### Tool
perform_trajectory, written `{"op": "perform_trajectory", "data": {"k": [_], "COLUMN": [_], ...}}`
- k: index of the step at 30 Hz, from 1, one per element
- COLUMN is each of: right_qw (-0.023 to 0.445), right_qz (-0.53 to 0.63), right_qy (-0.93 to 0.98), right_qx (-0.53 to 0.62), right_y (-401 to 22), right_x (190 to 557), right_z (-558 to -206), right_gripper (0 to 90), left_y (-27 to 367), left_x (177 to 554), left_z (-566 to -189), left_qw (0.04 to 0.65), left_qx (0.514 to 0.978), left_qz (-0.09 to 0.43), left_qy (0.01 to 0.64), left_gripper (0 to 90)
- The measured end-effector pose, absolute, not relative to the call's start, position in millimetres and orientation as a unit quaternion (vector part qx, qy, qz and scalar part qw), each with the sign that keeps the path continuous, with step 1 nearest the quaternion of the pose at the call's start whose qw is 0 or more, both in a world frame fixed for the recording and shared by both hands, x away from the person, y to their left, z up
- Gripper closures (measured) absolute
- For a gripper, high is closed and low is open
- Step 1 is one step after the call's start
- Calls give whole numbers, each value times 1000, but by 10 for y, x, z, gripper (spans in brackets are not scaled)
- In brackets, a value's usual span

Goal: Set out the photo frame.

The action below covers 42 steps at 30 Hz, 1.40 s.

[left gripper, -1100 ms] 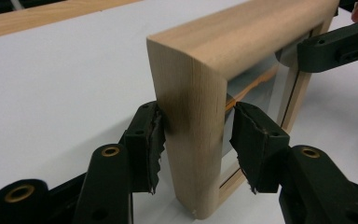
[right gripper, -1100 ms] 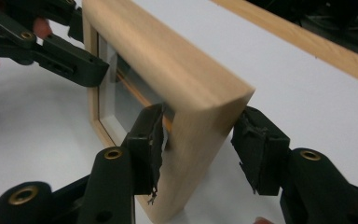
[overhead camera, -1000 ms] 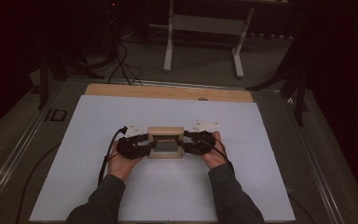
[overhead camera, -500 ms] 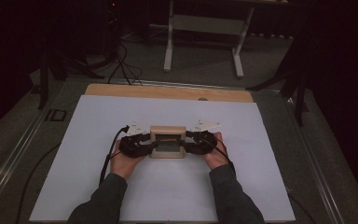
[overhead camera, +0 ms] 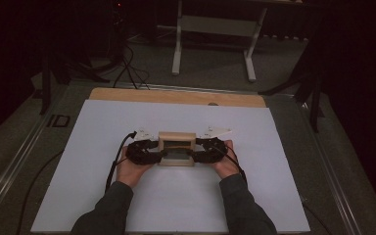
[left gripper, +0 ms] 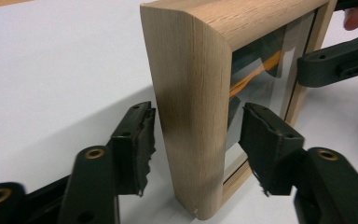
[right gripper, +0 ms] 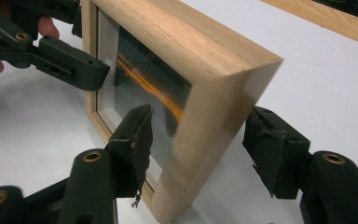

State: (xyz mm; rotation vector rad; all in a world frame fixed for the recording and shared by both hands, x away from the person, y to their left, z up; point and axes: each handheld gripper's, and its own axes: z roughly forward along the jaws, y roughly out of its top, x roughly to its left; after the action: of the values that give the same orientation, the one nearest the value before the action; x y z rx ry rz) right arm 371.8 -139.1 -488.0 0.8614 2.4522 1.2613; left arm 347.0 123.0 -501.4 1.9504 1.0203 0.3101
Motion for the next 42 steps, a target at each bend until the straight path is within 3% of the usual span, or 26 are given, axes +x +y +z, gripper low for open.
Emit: {"op": "perform_trajectory", "data": {"k": [13,42], "right_qw": [136,156], "right_qz": [446,425], "right_qy": [827,834], "right_qx": [315,314], "right_y": [-1565,-2043], "right_x": [3621,3286], "right_z": [-4810,-4787], "right_gripper": [357,347], "left_y": [1347,1944], "left_x": [3389,2945], "left_z": [-4920,-4802], "left_qw": [442,442], "left_qx": [780,781], "left_qz": [145,184], "left_qy": [418,401], "left_gripper": [420,426]}}
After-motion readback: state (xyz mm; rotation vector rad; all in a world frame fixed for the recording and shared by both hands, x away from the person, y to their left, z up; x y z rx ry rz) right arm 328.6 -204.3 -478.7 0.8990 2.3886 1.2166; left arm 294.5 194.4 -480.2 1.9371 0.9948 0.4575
